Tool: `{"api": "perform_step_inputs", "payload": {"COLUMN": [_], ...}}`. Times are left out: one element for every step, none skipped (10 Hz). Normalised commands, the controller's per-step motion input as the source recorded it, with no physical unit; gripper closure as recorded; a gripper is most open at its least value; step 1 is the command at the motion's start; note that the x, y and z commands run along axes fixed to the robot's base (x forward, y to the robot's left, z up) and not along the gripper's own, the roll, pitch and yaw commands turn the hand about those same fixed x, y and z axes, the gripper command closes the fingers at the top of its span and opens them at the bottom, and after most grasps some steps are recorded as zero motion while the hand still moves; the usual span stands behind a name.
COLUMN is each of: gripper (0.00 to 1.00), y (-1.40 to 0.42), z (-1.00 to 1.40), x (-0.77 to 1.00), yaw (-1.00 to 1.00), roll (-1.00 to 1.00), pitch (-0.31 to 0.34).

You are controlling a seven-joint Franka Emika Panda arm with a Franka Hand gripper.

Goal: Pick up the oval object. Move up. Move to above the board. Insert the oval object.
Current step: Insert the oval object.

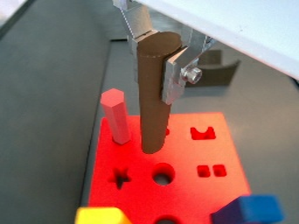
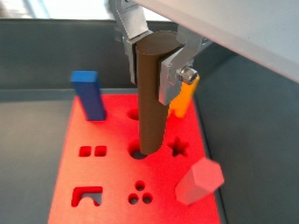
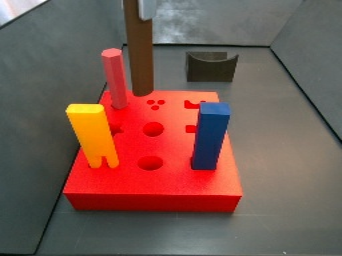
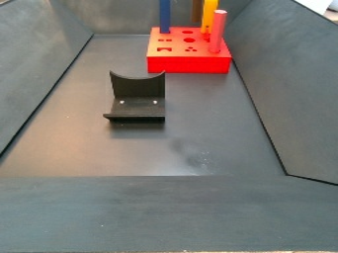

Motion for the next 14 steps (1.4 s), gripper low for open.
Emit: {"api": "perform_step_inputs", "payload": {"gripper": [1.00,1.00,1.00,1.00,1.00,1.00,1.00,1.00,1.00,1.00,1.00,1.00,1.00,1.00], "y": [-0.07,-0.08,-0.11,-0.17,-0.35,-0.60,-0.53,-0.52,-0.49,-0.46,-0.43,-0.27,-0.09,0.00], "z": [-0.24,-0.22,-0.19,-0.12,0.00,0.00,0.00,0.00,0.00,0.00,-0.10,-0.31,-0.37,-0.30], "x": [-0.10,-0.11,-0.05,0.29,0.26,0.06,0.19,0.22,0.27,0.24,0.35,0.22,0.31,0.00], "yaw": [-0.86,-0.85,-0.93,-0.69,-0.37,-0.57,-0.57,-0.49,-0.49,-0.47,-0.38,-0.12,-0.70,-0.53], "roll": [0.14,0.14,0.13,0.09,0.08,0.05,0.00,-0.01,-0.05,-0.03,-0.03,-0.01,0.00,0.00], "pitch": [0.169,0.176,0.060,0.000,0.007,0.000,0.023,0.137,0.133,0.183,0.179,0.000,-0.106,-0.131]}}
